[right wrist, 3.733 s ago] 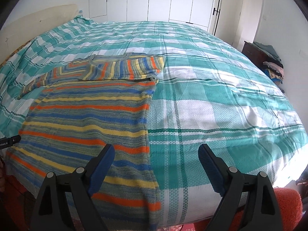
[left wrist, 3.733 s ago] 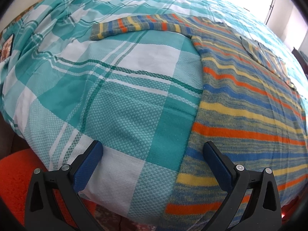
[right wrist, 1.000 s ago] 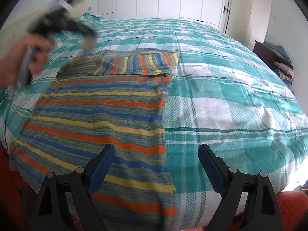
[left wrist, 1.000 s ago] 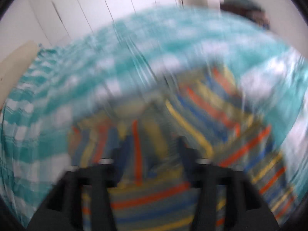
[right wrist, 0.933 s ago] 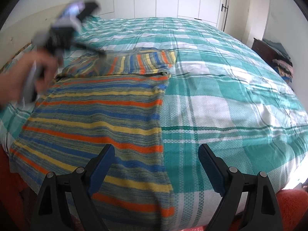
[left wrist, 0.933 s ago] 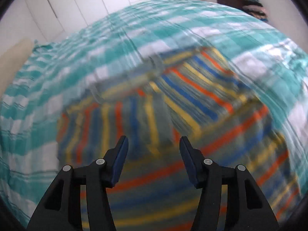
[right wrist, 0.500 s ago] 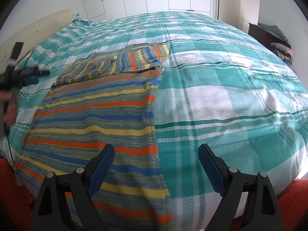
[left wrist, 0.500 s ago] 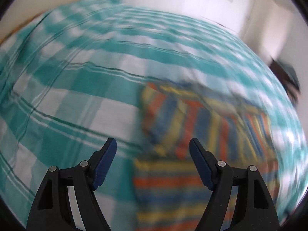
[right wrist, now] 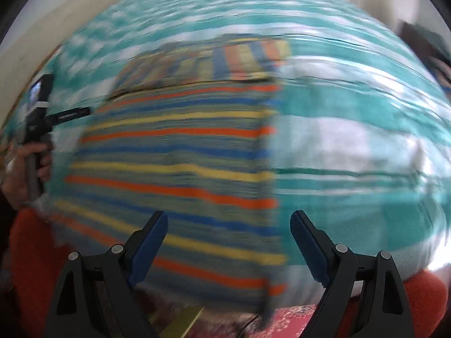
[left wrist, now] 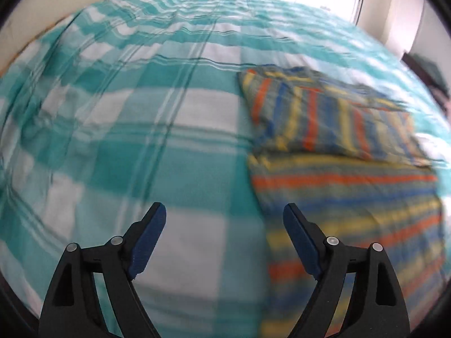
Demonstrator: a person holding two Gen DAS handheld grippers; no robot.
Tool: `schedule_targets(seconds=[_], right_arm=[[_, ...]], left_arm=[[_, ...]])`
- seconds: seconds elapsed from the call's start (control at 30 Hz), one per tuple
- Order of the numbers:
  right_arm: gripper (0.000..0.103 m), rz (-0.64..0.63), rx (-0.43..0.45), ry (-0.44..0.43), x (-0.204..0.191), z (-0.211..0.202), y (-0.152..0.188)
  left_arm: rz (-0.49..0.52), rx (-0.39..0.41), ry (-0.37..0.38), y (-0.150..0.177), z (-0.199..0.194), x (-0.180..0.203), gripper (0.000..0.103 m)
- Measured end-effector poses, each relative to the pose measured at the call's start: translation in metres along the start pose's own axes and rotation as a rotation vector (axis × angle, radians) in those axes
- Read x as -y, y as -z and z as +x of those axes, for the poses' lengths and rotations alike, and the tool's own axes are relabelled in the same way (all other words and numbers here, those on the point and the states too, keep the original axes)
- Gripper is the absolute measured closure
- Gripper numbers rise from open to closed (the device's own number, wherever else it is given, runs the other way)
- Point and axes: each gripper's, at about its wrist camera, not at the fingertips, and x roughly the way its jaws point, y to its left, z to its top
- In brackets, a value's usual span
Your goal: Fold small clothes
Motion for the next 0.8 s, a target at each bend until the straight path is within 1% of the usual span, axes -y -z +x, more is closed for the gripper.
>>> schedule_targets(seconds=[0.07, 0.1, 0.13, 0.17, 0.23, 0.27, 0.3, 0.33, 0.37, 0.4, 0.47, 0.5, 0.57, 0.63, 0.67, 0.7, 0.8], right_arm=[[0.015, -0.034, 0.011, -0.062, -0.02, -0.003, -0.018], [0.015, -0.03, 0.021, -0.096, -0.024, -0.004, -0.027], [0.015, 0.001, 0.036, -0.168, -0.028, -0.003, -0.044], [0.015, 0.054, 0.041, -0.239, -0.028, 0.001, -0.059], [0.015, 0.221, 0.046, -0.411, -0.021, 0.014, -0.092], [0.016, 0.295, 0.041, -0.485, -0.017, 0.025, -0.109], [0.022, 0.367, 0.04, -0.519, -0.013, 0.041, -0.13], [0.028, 0.406, 0.054, -0.498, -0.01, 0.054, -0.145], [0.036, 0.419, 0.072, -0.454, -0.006, 0.067, -0.161], [0.043, 0.404, 0.087, -0.391, -0.005, 0.083, -0.179], [0.049, 0.374, 0.077, -0.311, -0.002, 0.109, -0.195], [0.051, 0.369, 0.044, -0.296, -0.001, 0.125, -0.197], [0.055, 0.383, -0.055, -0.318, 0.0, 0.152, -0.189], [0.056, 0.384, -0.137, -0.315, 0.001, 0.169, -0.177], [0.062, 0.36, -0.143, -0.303, -0.001, 0.169, -0.17], [0.064, 0.335, -0.132, -0.292, -0.002, 0.168, -0.169], [0.063, 0.254, -0.109, -0.244, -0.007, 0.15, -0.164]], left_arm=[[-0.005, 0.007, 0.038, 0.016, -0.011, 0.006, 0.016], [-0.005, 0.01, 0.049, 0.022, -0.015, 0.009, 0.016], [-0.007, 0.013, 0.061, 0.027, -0.017, 0.011, 0.015], [-0.012, 0.017, 0.072, 0.035, -0.02, 0.014, 0.015], [-0.03, 0.017, 0.08, 0.047, -0.019, 0.014, 0.012], [-0.051, -0.001, 0.078, 0.057, -0.015, 0.011, 0.012], [-0.071, -0.019, 0.077, 0.065, -0.009, 0.008, 0.012], [-0.08, -0.02, 0.078, 0.071, -0.007, 0.005, 0.012], [-0.075, -0.004, 0.079, 0.077, -0.007, 0.004, 0.012], [-0.051, 0.018, 0.078, 0.081, -0.009, 0.005, 0.012], [-0.024, 0.009, 0.071, 0.08, -0.011, 0.008, 0.012], [-0.018, 0.006, 0.072, 0.079, -0.011, 0.009, 0.011], [-0.019, 0.012, 0.078, 0.081, -0.01, 0.007, 0.011], [-0.017, 0.011, 0.081, 0.08, -0.009, 0.007, 0.009], [-0.013, 0.009, 0.081, 0.08, -0.008, 0.008, 0.007], [-0.01, 0.008, 0.08, 0.08, -0.007, 0.008, 0.006], [-0.011, 0.004, 0.072, 0.079, -0.006, 0.01, 0.006]])
